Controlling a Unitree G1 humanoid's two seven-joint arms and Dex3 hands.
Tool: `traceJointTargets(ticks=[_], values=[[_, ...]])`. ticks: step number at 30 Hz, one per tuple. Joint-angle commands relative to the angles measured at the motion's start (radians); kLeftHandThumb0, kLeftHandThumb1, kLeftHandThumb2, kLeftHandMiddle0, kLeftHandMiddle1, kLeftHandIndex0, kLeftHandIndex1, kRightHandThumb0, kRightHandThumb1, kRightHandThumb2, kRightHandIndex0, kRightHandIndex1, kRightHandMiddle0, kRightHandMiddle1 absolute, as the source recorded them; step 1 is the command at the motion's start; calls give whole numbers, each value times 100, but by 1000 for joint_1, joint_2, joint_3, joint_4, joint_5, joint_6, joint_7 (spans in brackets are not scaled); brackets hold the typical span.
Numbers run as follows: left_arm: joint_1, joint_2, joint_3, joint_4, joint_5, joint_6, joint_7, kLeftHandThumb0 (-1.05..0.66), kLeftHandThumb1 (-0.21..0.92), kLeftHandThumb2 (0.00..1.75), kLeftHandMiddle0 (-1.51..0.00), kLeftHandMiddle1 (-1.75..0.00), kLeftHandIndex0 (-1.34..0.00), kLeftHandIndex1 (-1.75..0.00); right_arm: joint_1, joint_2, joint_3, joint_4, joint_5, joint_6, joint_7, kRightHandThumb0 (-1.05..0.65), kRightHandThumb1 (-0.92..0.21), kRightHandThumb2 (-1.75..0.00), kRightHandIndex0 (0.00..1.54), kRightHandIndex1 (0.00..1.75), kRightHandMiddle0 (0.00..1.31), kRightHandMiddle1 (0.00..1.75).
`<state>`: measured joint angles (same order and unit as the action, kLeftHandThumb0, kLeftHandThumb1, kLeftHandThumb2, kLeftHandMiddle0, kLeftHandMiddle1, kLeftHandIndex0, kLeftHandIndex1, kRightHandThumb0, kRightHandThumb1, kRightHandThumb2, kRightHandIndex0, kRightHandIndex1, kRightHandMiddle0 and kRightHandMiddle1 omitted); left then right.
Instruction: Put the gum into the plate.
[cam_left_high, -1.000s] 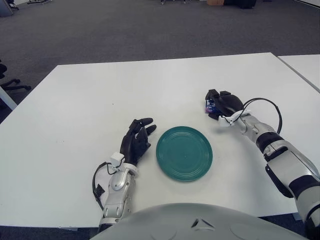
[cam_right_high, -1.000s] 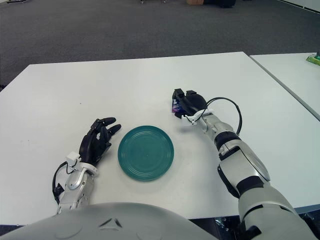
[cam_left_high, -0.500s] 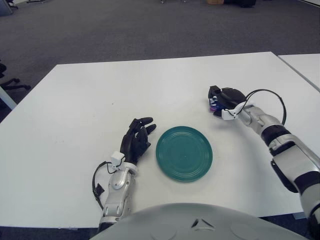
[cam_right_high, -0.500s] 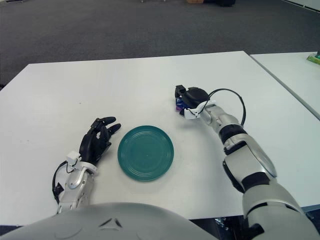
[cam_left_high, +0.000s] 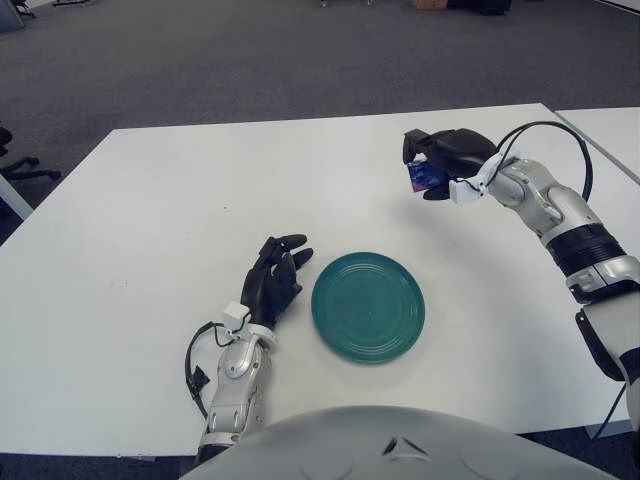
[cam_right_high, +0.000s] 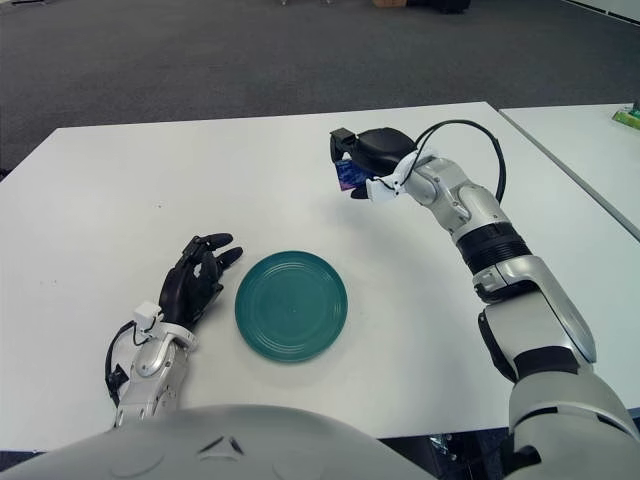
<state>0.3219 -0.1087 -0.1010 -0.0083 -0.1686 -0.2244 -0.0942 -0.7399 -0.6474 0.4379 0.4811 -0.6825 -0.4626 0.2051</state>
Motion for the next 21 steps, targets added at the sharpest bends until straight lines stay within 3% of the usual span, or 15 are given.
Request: traceJointTargets(ticks=[1,10,21], values=[[3,-16,1,-3,-1,18,12,-79,92,77,-48,-78,-38,-114,-8,-6,-24,-74,31,-4,54,-41,-58,-99,92,175,42,175],[6,-13,0,-8,-3,22,10,-77,92,76,-49,-79,-38,-114,91,26,-46,-358,73,62,175,-41,-57,-99,94,175,42,175],[1,-10,6,-5,-5,28,9,-79,92,77,-49,-79,-40,-114,184,78,-53,-569,79,155,264,-42,-53,-104,101,175,45,175]])
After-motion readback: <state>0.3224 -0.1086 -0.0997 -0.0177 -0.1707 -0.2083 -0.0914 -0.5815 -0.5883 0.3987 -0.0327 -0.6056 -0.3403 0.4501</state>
